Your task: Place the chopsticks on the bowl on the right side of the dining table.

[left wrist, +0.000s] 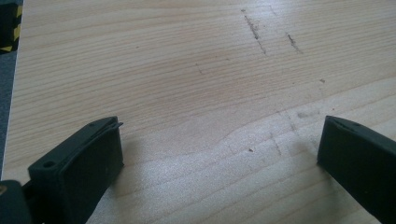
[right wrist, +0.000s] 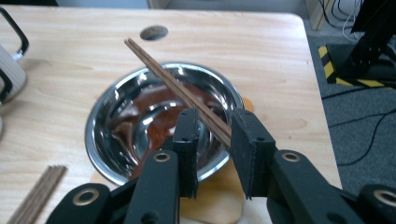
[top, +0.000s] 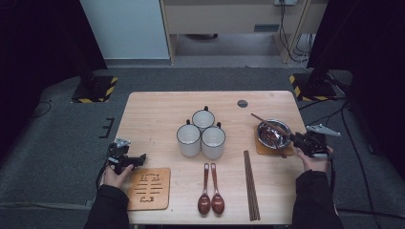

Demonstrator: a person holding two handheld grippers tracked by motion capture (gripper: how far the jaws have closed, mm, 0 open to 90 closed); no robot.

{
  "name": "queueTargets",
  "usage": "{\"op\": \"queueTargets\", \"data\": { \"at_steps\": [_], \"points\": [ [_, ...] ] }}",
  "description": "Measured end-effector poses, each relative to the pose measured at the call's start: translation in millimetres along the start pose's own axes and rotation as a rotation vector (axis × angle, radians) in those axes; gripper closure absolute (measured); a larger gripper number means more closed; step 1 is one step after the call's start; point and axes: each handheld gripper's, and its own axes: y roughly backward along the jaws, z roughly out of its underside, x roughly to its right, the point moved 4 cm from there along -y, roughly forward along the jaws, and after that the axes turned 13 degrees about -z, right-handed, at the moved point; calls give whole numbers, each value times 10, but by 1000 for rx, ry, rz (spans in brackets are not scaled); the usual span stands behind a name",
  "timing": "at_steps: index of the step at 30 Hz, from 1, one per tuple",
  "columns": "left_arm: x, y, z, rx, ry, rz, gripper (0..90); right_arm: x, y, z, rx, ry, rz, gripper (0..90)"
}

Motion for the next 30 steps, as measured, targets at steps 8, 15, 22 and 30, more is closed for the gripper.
{"op": "queueTargets", "data": {
  "at_steps": [8, 15, 22, 30],
  "points": [
    [0, 0, 0, 0, 0, 0, 0, -96, -4, -158, 43, 7, -23, 604],
    [0, 0, 0, 0, 0, 0, 0, -218, -58, -249, 45, 33, -40, 497],
    [0, 0, 0, 0, 0, 0, 0, -318, -60, -333, 57, 40, -54, 390],
    [0, 0, 0, 0, 0, 0, 0, -521, -180, -434, 49, 64, -65, 243]
  ]
}}
